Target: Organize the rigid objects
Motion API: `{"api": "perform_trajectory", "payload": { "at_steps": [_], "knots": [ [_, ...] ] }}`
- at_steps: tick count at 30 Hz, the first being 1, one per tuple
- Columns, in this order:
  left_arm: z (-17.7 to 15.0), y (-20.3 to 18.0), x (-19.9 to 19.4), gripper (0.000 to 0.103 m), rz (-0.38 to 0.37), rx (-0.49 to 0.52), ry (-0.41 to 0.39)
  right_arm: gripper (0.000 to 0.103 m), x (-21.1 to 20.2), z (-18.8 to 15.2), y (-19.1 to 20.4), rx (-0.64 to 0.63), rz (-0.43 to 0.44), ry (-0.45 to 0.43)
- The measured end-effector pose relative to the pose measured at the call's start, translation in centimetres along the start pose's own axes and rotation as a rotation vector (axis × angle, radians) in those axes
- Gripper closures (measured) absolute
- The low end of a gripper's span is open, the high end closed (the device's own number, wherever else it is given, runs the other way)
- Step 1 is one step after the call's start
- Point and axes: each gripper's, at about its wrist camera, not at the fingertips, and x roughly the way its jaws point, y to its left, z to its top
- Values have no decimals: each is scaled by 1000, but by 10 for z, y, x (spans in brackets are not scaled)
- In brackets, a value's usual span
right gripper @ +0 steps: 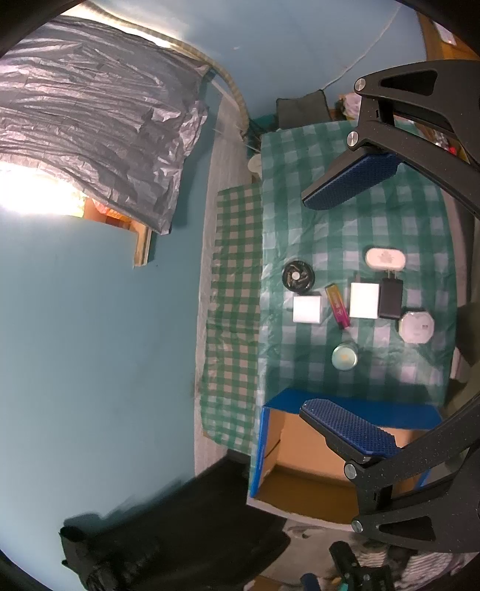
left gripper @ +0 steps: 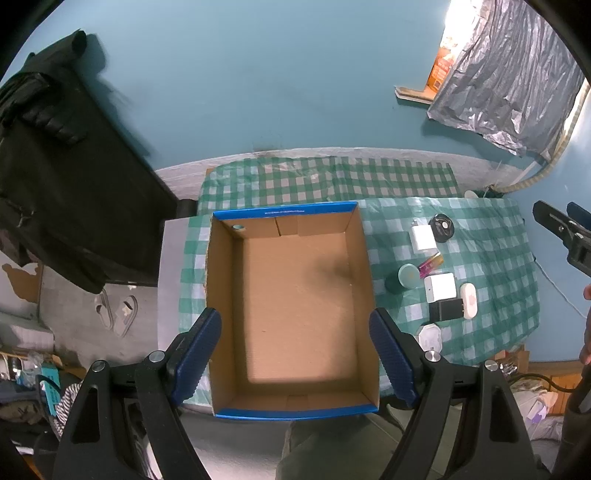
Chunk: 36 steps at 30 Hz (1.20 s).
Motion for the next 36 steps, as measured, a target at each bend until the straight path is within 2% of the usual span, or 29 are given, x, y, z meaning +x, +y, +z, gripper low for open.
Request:
{"api": "perform_trajectory", "payload": {
  "at_steps": [36],
  "knots": [
    [0,2,6,20,5,-2,14,1,8,-2,0,-6,1,19]
  ]
}}
